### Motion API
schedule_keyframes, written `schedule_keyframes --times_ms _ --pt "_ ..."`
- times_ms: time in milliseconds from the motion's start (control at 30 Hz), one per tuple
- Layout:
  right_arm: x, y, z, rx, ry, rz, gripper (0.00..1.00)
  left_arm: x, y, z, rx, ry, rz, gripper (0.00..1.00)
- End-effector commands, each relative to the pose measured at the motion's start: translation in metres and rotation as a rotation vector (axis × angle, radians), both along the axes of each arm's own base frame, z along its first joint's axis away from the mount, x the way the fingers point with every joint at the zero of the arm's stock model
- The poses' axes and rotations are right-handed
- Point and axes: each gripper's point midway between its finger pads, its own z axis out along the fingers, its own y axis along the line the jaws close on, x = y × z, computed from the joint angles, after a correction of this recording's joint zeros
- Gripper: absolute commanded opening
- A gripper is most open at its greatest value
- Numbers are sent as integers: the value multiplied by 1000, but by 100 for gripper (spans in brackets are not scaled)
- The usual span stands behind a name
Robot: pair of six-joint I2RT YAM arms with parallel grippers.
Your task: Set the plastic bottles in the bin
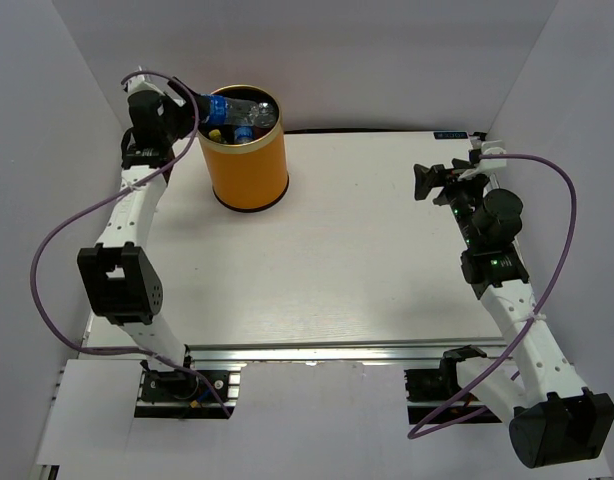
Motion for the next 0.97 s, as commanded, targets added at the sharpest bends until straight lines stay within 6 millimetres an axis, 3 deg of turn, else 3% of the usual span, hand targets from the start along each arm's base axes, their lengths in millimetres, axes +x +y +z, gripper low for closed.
schedule_keyframes --times_ms 0,100,133,233,267,333,367,467,600,667,933 --pt "-3 -8 23 29 -42 -42 89 -56 20 56 84 -16 99 98" --pt "-4 -7 24 35 -44 -38 89 -80 22 52 92 -5 104 98" --pt "-4 -8 25 38 -46 -40 90 -95 22 67 100 -35 104 98" --pt "-4 -11 27 46 -35 -61 90 -117 26 73 124 -24 128 98" --pt "-4 -13 27 48 -29 -70 89 -129 34 81 140 -37 163 98" --pt "-4 -16 23 46 3 -88 89 -145 41 72 161 4 201 98" --pt "-4 -17 21 52 14 -93 89 -158 46 77 162 -7 231 98" --pt "-6 -16 16 100 45 -96 90 -192 70 58 158 53 371 98" --pt "-15 -22 7 124 75 -123 89 -230 84 31 115 110 471 98" --pt "-18 -27 -3 129 91 -148 89 -241 86 18 93 124 493 98" --pt "-26 -26 -3 125 50 -130 89 -260 89 35 62 51 528 98"
